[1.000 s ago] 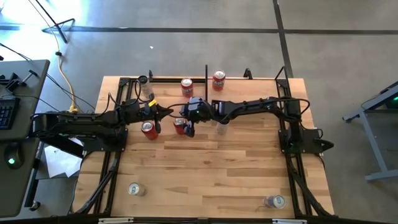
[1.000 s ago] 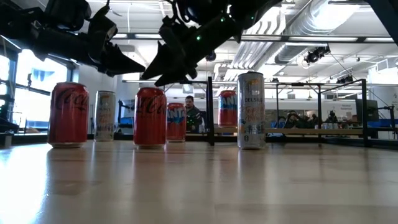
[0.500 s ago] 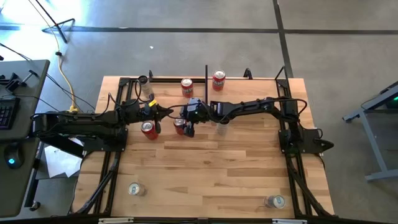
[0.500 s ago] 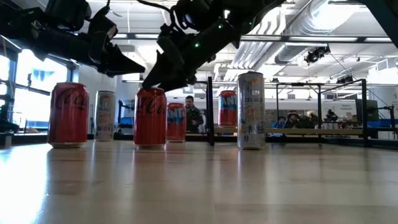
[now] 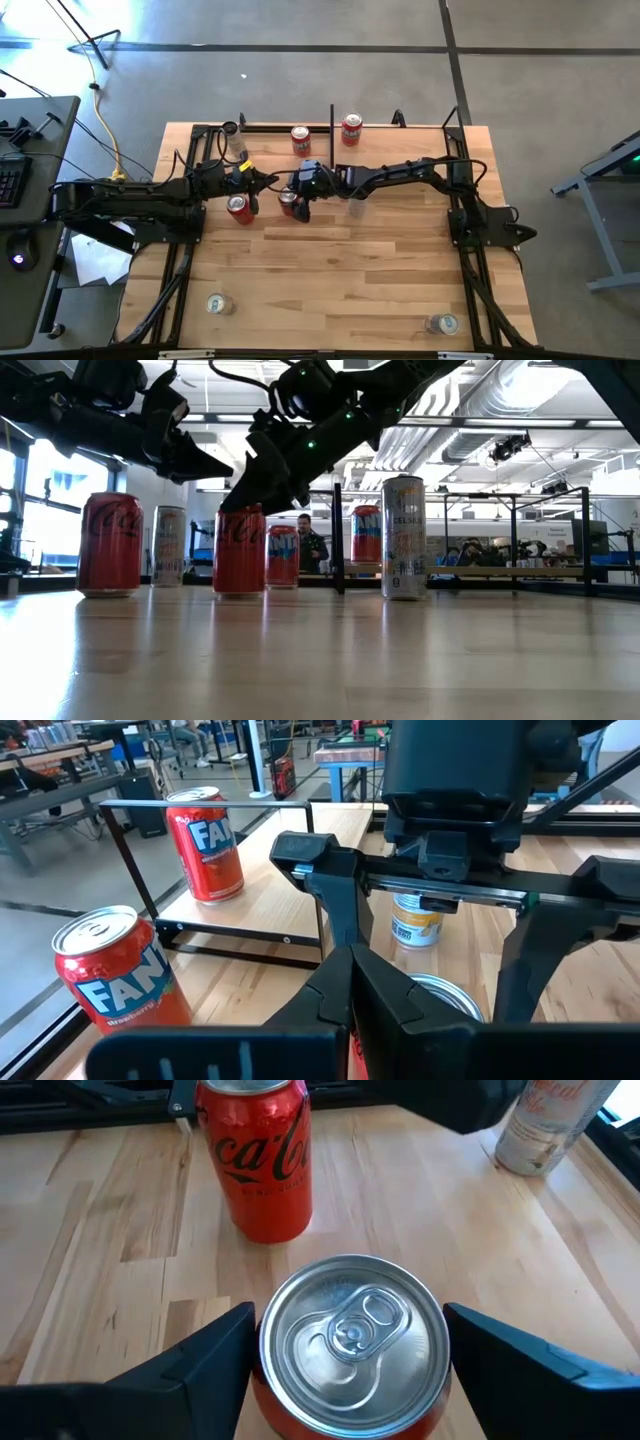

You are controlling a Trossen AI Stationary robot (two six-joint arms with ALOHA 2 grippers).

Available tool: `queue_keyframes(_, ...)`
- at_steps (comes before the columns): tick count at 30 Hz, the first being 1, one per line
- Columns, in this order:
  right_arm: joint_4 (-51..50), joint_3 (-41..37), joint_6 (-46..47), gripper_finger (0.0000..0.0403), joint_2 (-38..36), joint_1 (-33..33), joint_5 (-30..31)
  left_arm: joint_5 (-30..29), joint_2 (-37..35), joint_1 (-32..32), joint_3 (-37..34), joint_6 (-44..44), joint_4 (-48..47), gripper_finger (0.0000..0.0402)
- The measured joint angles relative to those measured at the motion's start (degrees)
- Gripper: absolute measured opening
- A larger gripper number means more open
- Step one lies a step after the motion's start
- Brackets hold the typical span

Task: Place canned beverage on shelf
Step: Put the right red black soda can on the shelf

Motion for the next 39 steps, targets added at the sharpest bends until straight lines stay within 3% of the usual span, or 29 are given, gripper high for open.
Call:
queue_keyframes(4, -0.43, 0.11, 0.01, 0.0262, -0.02, -0.11, -0.34, 0.0, 0.0, 0.0, 0.0, 0.0, -0.31, 0.0)
queue_keyframes(13, -3.43, 0.94, -1.91, 0.0261, -1.76, -0.09, -1.62, 0.0, 0.04, 0.0, 0.0, 0.02, -1.19, 0.0)
queue_keyframes(20, -4.15, 1.22, -4.5, 0.0248, -7.17, -0.05, -1.05, -0.06, 0.09, 0.0, 0.0, 0.31, -1.79, 0.0)
queue_keyframes(32, -21.22, 1.27, -9.86, 0.024, -25.47, 0.28, 2.78, -0.16, 0.09, 0.02, 0.0, 0.39, -2.09, 0.0)
queue_keyframes(39, -34.83, 1.27, -14.34, 0.024, -36.64, -5.87, 4.39, -0.26, 0.09, 0.02, 0.0, 0.07, -2.05, 0.0)
